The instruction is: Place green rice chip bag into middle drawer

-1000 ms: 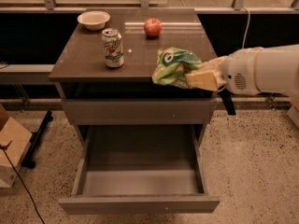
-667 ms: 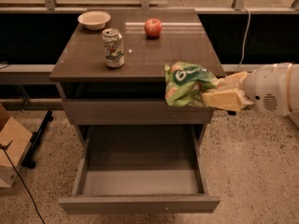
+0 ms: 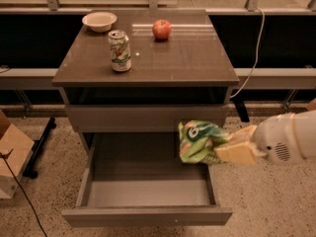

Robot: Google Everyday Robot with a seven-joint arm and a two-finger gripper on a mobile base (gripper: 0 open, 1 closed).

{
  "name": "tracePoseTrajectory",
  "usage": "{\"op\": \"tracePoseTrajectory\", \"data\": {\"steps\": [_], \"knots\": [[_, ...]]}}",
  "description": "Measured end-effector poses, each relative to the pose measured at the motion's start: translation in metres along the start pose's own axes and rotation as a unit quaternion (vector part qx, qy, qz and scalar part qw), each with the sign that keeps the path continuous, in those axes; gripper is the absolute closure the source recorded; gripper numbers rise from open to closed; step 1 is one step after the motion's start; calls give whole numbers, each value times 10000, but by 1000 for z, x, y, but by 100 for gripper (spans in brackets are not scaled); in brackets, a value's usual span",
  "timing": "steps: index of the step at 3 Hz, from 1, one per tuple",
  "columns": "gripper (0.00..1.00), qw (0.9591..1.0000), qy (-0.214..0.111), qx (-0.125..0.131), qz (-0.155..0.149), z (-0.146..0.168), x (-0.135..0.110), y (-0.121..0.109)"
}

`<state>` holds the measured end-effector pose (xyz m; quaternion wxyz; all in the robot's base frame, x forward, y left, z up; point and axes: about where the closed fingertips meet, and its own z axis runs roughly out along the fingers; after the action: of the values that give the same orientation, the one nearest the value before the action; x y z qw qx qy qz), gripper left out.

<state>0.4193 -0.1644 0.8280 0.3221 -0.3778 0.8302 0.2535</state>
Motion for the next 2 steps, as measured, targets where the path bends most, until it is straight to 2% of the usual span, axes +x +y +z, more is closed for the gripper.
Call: {"op": "tracePoseTrajectory", "data": {"steps": [1,2], "knots": [[100,9985,209,-118,490,43,30,-6],[100,9924,411,-126,1156,99,63,-26]]}}
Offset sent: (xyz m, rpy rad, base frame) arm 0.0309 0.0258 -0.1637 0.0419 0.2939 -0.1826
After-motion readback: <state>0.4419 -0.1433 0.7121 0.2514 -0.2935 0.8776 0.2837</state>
